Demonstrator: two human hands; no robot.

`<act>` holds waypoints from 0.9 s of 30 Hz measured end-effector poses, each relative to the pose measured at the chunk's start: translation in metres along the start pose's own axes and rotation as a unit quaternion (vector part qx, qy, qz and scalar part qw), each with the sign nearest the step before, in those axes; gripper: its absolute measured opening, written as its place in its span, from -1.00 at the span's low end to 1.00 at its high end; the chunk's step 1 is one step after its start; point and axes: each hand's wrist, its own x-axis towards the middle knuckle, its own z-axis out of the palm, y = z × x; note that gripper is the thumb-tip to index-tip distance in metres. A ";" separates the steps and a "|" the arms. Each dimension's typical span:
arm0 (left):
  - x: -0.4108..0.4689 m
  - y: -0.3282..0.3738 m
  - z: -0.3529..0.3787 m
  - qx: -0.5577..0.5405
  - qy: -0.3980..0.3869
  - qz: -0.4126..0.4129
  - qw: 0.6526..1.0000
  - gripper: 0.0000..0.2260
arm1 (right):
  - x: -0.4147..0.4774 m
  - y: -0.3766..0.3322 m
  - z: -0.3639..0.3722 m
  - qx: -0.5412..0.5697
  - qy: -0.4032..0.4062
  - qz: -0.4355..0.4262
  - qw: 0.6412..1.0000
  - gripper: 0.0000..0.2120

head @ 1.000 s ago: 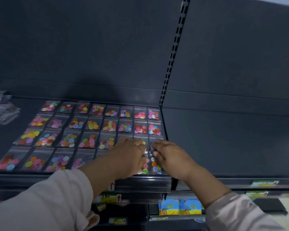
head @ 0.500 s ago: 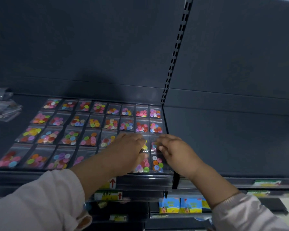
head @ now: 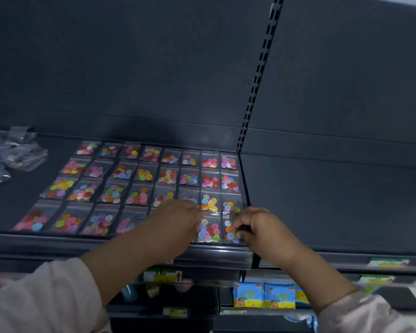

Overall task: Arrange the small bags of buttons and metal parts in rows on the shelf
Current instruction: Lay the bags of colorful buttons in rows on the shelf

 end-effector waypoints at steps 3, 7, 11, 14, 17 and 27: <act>-0.010 -0.005 -0.005 -0.013 0.015 -0.023 1.000 -0.70 | 0.001 -0.005 -0.001 0.007 0.012 -0.003 1.000 -0.91; -0.027 -0.021 -0.013 -0.021 0.062 -0.050 0.997 -0.66 | 0.008 -0.027 0.000 0.011 0.042 -0.040 0.998 -0.87; -0.052 -0.047 -0.018 0.017 0.092 -0.079 0.992 -0.66 | 0.019 -0.060 0.011 -0.009 0.043 -0.108 0.993 -0.72; -0.072 -0.065 -0.020 0.041 0.100 -0.119 0.987 -0.67 | 0.024 -0.080 0.025 -0.033 0.027 -0.131 0.990 -0.70; -0.087 -0.075 -0.026 0.056 0.096 -0.126 0.986 -0.70 | 0.030 -0.093 0.036 -0.057 0.013 -0.138 0.989 -0.69; -0.115 -0.094 -0.034 0.083 0.065 -0.122 0.987 -0.79 | 0.045 -0.140 0.060 -0.057 -0.017 -0.176 0.983 -0.75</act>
